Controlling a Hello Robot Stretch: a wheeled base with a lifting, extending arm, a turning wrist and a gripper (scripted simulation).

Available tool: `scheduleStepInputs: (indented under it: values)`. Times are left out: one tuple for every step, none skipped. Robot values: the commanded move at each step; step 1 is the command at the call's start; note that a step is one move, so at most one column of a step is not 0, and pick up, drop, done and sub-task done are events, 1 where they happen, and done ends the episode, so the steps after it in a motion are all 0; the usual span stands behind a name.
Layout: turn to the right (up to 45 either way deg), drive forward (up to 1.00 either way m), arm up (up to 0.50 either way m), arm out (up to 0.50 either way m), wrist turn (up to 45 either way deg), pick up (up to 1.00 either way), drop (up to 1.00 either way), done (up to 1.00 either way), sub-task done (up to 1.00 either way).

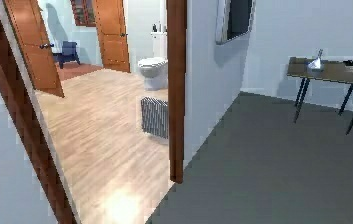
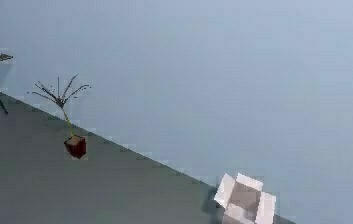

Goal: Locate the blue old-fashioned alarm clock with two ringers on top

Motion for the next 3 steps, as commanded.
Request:
scheduleStepInputs:
  values:
    - [0.0,0.5,0.0,0.0,0.0,0.0,0.0,0.0,0.0]
    - [-12.0,0.0,0.0,0.0,0.0,0.0,0.0,0.0,0.0]
    - [0.0,0.25,0.0,0.0,0.0,0.0,0.0,0.0,0.0]
